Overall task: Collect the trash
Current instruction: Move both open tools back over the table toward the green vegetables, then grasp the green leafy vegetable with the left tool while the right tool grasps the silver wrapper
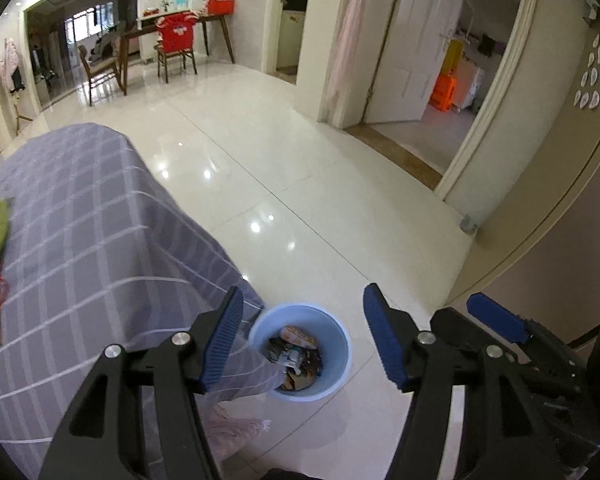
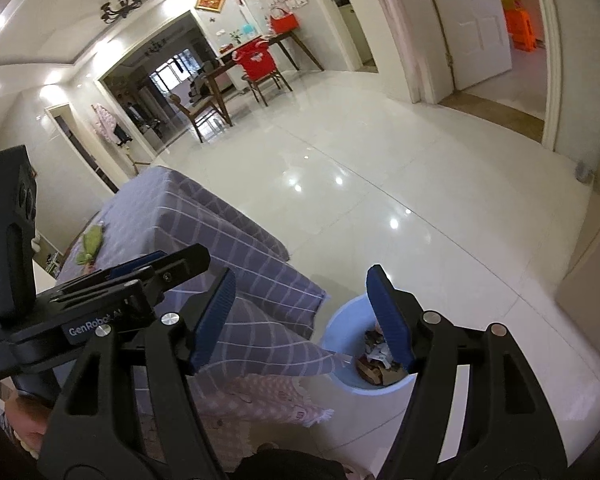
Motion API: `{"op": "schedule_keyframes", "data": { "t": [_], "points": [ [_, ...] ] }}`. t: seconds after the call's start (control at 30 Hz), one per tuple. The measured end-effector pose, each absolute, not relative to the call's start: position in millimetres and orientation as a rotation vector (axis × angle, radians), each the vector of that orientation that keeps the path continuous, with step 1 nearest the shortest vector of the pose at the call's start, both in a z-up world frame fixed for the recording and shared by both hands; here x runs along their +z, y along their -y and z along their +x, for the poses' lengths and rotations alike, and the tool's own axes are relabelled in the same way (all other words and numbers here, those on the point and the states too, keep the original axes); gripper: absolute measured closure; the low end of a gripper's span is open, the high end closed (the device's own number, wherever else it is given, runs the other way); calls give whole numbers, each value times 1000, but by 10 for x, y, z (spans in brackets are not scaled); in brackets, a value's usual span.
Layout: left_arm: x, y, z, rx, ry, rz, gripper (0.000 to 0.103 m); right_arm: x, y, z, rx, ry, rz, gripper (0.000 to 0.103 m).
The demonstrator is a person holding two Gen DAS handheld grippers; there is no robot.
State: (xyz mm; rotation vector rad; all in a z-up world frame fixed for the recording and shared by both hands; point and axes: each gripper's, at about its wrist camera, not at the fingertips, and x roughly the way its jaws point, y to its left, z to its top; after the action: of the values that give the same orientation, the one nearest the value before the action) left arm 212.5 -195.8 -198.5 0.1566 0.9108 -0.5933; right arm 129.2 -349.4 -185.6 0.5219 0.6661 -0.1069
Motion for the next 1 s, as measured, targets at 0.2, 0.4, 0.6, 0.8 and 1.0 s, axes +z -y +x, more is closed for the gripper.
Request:
{"op": "schedule_keyframes", "data": {
  "t": [0.2, 0.4, 0.6, 0.8, 1.0],
  "points": [
    [-1656, 1423, 2159, -470, -808, 183, 34, -1564, 3124, 1471, -36, -637, 462, 34],
    [-1481, 609, 2518, -342, -782, 83, 25, -1411, 2579, 1868, 55, -649, 384, 33],
    [-1596, -85, 3062, -226, -843, -1, 25, -1388, 1987, 2380, 142, -687, 326, 33],
    [-1825, -469, 3533, -170, -905, -59, 25, -1389, 1583, 2899, 184, -729, 279, 33],
    [-1975, -508, 3745, -218, -930, -52, 57, -1421, 1338, 3232, 214, -765, 234, 33]
  ]
}}
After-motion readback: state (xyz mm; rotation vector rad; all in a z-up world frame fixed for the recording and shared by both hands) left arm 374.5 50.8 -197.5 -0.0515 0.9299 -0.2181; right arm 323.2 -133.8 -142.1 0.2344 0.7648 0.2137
